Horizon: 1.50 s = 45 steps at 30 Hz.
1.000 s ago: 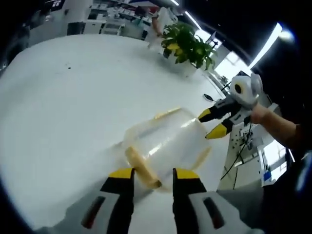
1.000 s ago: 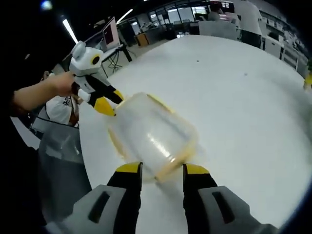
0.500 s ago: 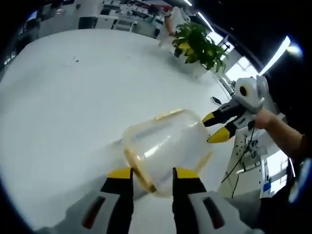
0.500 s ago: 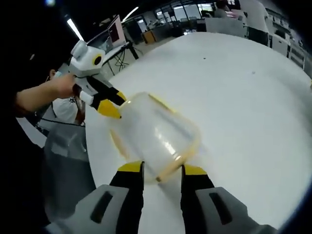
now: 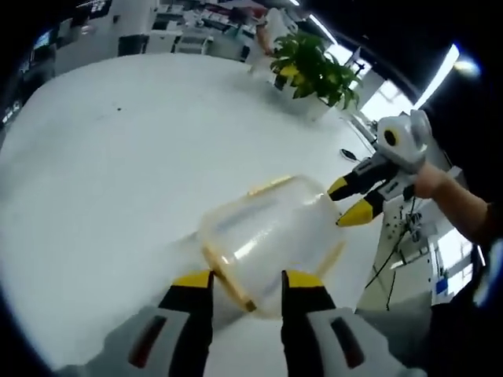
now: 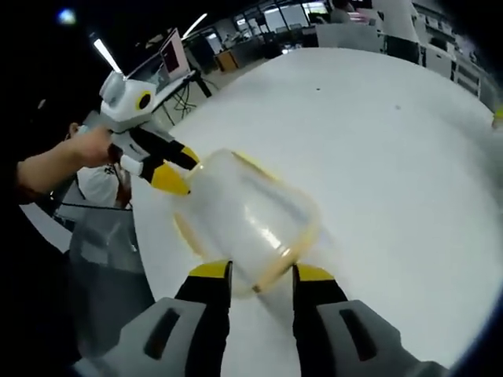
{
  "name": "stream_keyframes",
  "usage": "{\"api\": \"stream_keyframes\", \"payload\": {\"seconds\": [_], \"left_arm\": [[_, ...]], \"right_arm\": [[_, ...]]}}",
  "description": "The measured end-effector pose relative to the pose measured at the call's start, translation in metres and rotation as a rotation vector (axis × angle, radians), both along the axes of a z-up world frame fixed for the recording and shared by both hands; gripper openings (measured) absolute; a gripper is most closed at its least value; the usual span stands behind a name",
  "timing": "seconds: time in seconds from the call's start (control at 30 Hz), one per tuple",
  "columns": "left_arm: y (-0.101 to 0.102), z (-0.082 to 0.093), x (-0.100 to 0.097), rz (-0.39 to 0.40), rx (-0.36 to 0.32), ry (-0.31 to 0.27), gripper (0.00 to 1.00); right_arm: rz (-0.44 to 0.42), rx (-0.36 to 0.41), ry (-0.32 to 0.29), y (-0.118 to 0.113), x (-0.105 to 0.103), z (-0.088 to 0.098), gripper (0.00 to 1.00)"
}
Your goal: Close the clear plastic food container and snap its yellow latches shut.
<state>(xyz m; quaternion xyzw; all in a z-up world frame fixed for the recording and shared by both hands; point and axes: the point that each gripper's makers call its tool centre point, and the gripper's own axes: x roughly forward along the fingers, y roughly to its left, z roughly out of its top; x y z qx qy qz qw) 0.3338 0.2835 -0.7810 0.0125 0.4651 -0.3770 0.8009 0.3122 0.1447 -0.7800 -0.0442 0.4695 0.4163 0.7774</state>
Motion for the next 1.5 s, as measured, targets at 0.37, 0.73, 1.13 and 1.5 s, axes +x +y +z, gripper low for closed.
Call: {"api": "stream_keyframes", "payload": {"seconds": [0.37,0.73,1.13,1.5], "left_arm": [[-0.014,0.031,0.006,-0.19,0.132,-0.337,0.28],[-0.06,0.029,-0.009,-0.43,0.139,-0.388,0.3],[-0.062,0.031,-0.01,-0.45,0.14,-0.405,0.31],[-0.066,0.025,-0.019,-0.486,0.139,-0.383,0.38]], "right_arm": [[0.212,-0.192,-0.24,-0.011,0.017,0.012,0.39],[0.325,0.02,-0.256,0.051,0.008,0.029,0.39],[0.369,0.012,-0.275,0.071,0.016,0.026,0.37],[0.404,-0.01,-0.278,0.07,0.028,0.029,0.37]]}}
